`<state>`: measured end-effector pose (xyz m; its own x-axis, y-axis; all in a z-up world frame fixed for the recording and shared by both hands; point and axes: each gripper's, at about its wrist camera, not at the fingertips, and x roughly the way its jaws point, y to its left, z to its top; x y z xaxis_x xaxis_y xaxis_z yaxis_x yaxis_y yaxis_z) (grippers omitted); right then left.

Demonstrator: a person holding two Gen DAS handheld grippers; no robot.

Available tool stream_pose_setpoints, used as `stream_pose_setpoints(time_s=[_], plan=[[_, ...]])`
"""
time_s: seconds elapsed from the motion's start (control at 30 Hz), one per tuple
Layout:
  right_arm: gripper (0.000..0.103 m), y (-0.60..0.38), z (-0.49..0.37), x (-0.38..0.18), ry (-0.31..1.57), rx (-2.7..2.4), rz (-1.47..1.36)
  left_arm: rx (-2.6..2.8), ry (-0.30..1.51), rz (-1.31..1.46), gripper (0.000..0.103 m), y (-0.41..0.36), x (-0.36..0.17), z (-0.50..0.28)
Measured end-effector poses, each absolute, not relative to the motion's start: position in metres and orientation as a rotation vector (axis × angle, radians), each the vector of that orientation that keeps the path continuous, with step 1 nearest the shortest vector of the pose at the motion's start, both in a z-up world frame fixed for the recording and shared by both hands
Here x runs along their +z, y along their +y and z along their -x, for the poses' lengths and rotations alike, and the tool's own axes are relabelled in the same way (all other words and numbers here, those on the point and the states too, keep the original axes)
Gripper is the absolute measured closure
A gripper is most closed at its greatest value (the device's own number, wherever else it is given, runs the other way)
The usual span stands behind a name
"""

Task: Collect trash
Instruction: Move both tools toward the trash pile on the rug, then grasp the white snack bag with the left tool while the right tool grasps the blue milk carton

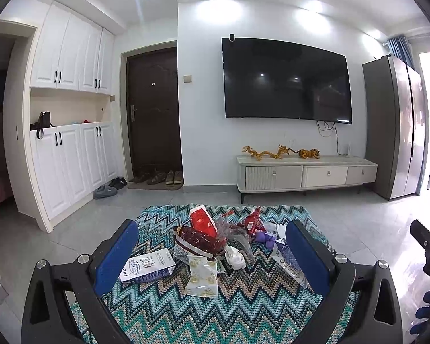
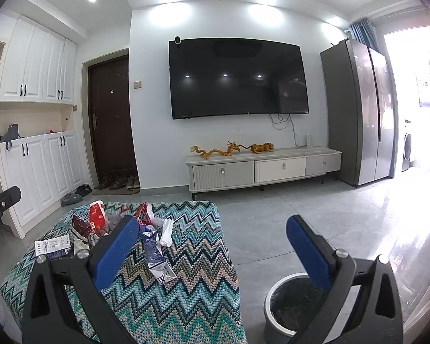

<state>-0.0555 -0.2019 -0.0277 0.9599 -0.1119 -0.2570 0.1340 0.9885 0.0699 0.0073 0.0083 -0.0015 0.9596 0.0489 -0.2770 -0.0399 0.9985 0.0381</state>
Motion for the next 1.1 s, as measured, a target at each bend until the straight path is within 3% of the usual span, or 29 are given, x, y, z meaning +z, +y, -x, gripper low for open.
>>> stream_pose_setpoints(time_s=[0.43, 0.83, 1.1], plan=[[0.0, -0.199, 0.019, -0.051, 0.359, -0.1, -0.08, 0.039, 0.371, -0.042, 0.0, 0.011, -0.017, -0.053], [0.0, -0.2, -0.013, -0.037, 0.393, -0.094, -0.037, 0.021, 0.404, -0.055, 0.0, 0.01, -0.016, -0.096], [0.0, -0.182, -0.065, -0.063, 0.547, 0.041, -0.03, 0.021, 0.564, -0.04, 0.0, 0.029, -0.053, -0.135]])
